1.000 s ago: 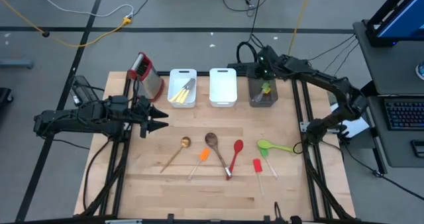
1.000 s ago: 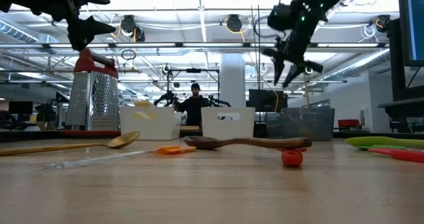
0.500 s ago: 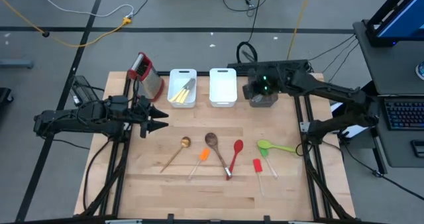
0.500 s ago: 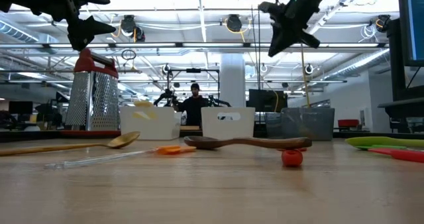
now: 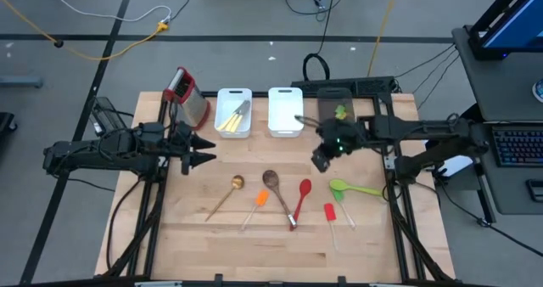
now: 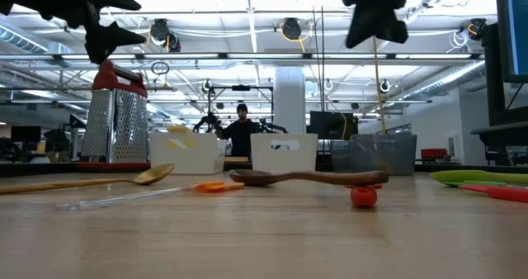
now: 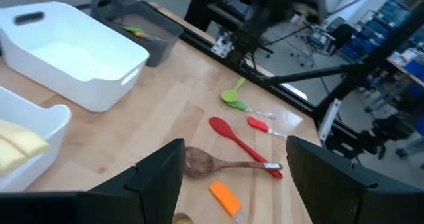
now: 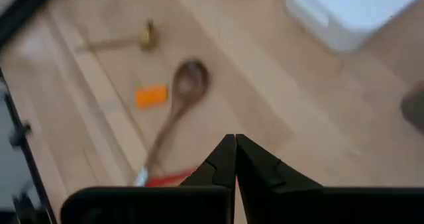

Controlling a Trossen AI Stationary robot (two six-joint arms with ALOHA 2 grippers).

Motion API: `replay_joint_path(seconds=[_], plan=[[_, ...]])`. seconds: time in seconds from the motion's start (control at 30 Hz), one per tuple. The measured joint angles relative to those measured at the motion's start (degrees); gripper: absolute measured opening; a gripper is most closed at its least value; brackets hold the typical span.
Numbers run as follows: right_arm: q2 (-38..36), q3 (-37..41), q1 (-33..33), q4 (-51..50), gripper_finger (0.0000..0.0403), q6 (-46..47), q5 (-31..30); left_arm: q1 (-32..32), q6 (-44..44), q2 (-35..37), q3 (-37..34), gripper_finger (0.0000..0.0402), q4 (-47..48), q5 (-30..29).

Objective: Pick & Place Kitchen Items
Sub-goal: Put the green spatula into the black bin

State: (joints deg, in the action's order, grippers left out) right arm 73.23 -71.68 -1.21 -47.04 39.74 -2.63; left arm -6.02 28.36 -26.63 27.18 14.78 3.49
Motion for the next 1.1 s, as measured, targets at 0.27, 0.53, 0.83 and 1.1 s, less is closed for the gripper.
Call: replay_joint_path(seconds=[0.27,0.53,0.83,1.1], plan=[[0.02,0.0,5.2,-13.6,0.0003,4.59,3.9,-0.01,-0.02,0.01,0.0,0.0269,0.0,-2.56],[0.04,0.0,7.98,-18.07,0.0004,8.11,5.87,0.0,0.11,0.0,0.0,0.0269,0.0,-2.56],[0.04,1.79,11.06,-17.68,0.0038,8.93,5.91,0.0,0.43,0.0,0.0,0.0269,0.02,-2.56],[0.06,10.59,13.54,-15.55,0.0153,12.19,11.18,0.0,0.46,0.01,0.0,0.0269,0.01,-2.58]])
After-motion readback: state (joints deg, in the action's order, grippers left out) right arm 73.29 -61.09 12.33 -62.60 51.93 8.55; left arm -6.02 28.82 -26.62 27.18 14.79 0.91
